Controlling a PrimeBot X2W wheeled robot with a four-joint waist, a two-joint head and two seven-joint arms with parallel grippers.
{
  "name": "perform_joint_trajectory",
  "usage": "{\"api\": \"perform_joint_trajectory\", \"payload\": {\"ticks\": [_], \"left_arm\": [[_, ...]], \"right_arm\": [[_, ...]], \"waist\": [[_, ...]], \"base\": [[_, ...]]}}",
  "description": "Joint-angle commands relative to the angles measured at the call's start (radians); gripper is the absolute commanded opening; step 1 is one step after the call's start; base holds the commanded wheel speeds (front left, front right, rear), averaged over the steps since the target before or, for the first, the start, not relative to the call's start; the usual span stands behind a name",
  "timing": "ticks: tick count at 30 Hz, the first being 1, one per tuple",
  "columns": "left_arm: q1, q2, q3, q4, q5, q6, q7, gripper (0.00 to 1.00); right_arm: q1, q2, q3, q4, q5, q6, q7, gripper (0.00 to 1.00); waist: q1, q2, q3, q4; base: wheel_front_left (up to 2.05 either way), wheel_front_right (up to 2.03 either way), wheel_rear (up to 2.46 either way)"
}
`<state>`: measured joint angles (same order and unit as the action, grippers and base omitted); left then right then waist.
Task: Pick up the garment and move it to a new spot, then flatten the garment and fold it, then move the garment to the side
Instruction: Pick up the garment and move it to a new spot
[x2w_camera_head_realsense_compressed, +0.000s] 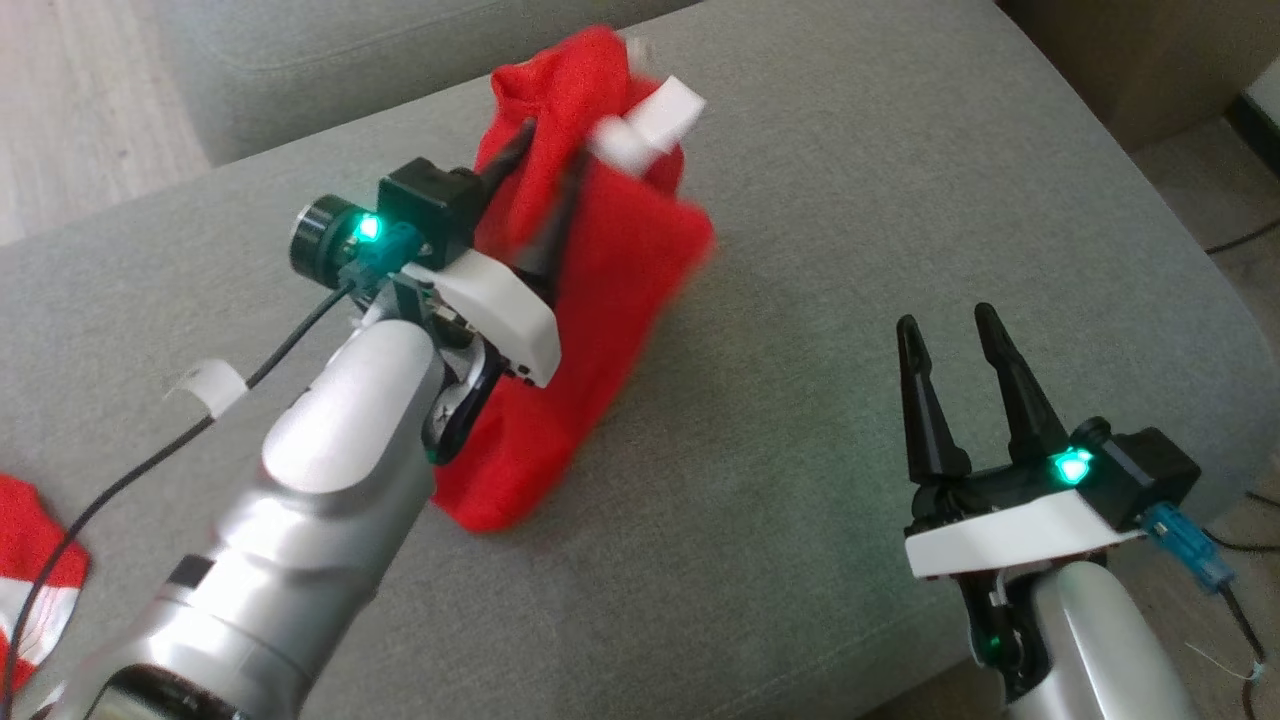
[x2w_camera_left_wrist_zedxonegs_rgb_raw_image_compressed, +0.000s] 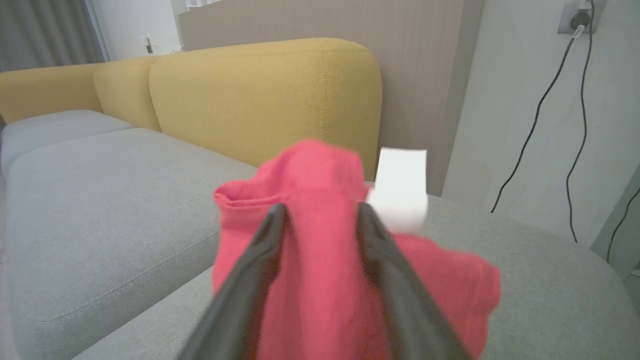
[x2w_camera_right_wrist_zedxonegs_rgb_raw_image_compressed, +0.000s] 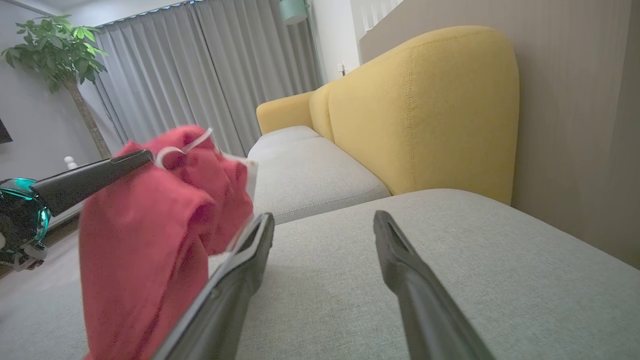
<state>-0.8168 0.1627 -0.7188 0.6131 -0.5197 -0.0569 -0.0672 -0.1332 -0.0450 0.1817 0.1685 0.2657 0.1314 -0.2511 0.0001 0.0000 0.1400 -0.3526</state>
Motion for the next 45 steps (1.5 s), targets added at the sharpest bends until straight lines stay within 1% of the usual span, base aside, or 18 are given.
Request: {"api": "perform_joint_trajectory", "payload": {"ticks": [1,5,8,11,14,17,18,19,24,26,30,33,37,39,41,45], "left_arm": [[-0.077,0.008,0.027,-0.009,-0.006,-0.008,-0.021,1.00],[-0.101,0.000,0.038,0.027,-0.007,-0.008,-0.070,1.00],[-0.121,0.011,0.055,0.041,-0.010,-0.006,-0.106,1.00],[-0.132,0.036,0.073,0.042,-0.009,-0.002,-0.136,1.00],[-0.113,0.079,0.087,0.034,-0.003,0.004,-0.159,1.00],[-0.056,0.119,0.095,0.013,0.001,0.009,-0.175,1.00],[-0.056,0.119,0.095,0.013,0.001,0.009,-0.175,1.00],[-0.029,0.132,0.099,0.003,0.000,0.010,-0.180,1.00],[0.151,0.184,0.121,-0.079,-0.006,0.024,-0.192,1.00],[0.232,0.191,0.135,-0.133,-0.002,0.033,-0.194,1.00],[0.406,0.178,0.182,-0.256,0.035,0.066,-0.194,1.00],[0.531,0.137,0.229,-0.332,0.064,0.086,-0.194,1.00],[0.649,0.073,0.294,-0.400,0.122,0.096,-0.194,1.00],[0.683,0.045,0.329,-0.420,0.145,0.090,-0.194,1.00],[0.704,0.024,0.356,-0.427,0.169,0.076,-0.194,1.00],[0.715,0.000,0.392,-0.423,0.216,0.039,-0.194,1.00]], "right_arm": [[-0.030,-0.005,0.019,-0.038,0.008,-0.001,-0.011,1.00],[-0.023,-0.005,0.004,-0.042,0.007,-0.001,-0.011,1.00],[-0.017,-0.005,-0.010,-0.042,-0.001,-0.001,-0.011,1.00],[-0.013,-0.005,-0.027,-0.042,-0.013,-0.001,-0.011,1.00],[-0.007,-0.005,-0.043,-0.040,-0.026,-0.001,-0.011,1.00],[0.005,-0.005,-0.066,-0.036,-0.041,-0.001,-0.011,1.00],[0.005,-0.005,-0.066,-0.036,-0.041,-0.001,-0.011,1.00],[0.010,-0.005,-0.071,-0.034,-0.045,-0.001,-0.011,1.00],[0.038,-0.005,-0.099,-0.027,-0.063,-0.001,-0.011,1.00],[0.051,-0.005,-0.109,-0.024,-0.069,-0.001,-0.011,1.00],[0.073,-0.005,-0.120,-0.017,-0.075,-0.001,-0.011,1.00],[0.085,-0.005,-0.122,-0.010,-0.076,-0.001,-0.011,1.00],[0.095,-0.005,-0.119,0.001,-0.077,-0.001,-0.011,1.00],[0.097,-0.005,-0.119,0.004,-0.078,-0.001,-0.011,1.00],[0.099,-0.005,-0.120,0.007,-0.079,-0.001,-0.011,1.00],[0.095,-0.005,-0.133,0.017,-0.091,-0.001,-0.011,1.00]], "waist": [[-0.0001,0.0000,0.004,-0.007],[-0.0001,0.0000,0.000,0.022],[-0.0001,0.0000,-0.007,0.069],[-0.0001,0.0000,-0.016,0.126],[-0.0001,0.0000,-0.031,0.184],[-0.0001,0.0000,-0.051,0.245],[-0.0001,0.0000,-0.051,0.245],[-0.0001,0.0000,-0.058,0.262],[-0.0001,0.0000,-0.087,0.342],[-0.0001,0.0000,-0.096,0.368],[-0.0001,0.0000,-0.113,0.400],[-0.0001,0.0000,-0.123,0.408],[-0.0001,0.0000,-0.133,0.409],[-0.0001,0.0000,-0.136,0.409],[-0.0001,0.0000,-0.139,0.411],[-0.0001,0.0000,-0.141,0.416]], "base": [[0.00,0.00,0.00],[0.00,0.00,0.00],[0.00,0.00,0.00],[0.00,0.00,0.00],[0.00,0.00,0.00],[0.00,0.00,0.00],[0.00,0.00,0.00],[0.00,0.00,0.00],[0.00,0.00,0.00],[0.00,0.00,0.00],[0.00,0.00,0.00],[0.00,0.00,0.00],[0.00,0.00,0.00],[0.00,0.00,0.00],[0.00,0.00,0.00],[0.00,0.00,0.00]]}}
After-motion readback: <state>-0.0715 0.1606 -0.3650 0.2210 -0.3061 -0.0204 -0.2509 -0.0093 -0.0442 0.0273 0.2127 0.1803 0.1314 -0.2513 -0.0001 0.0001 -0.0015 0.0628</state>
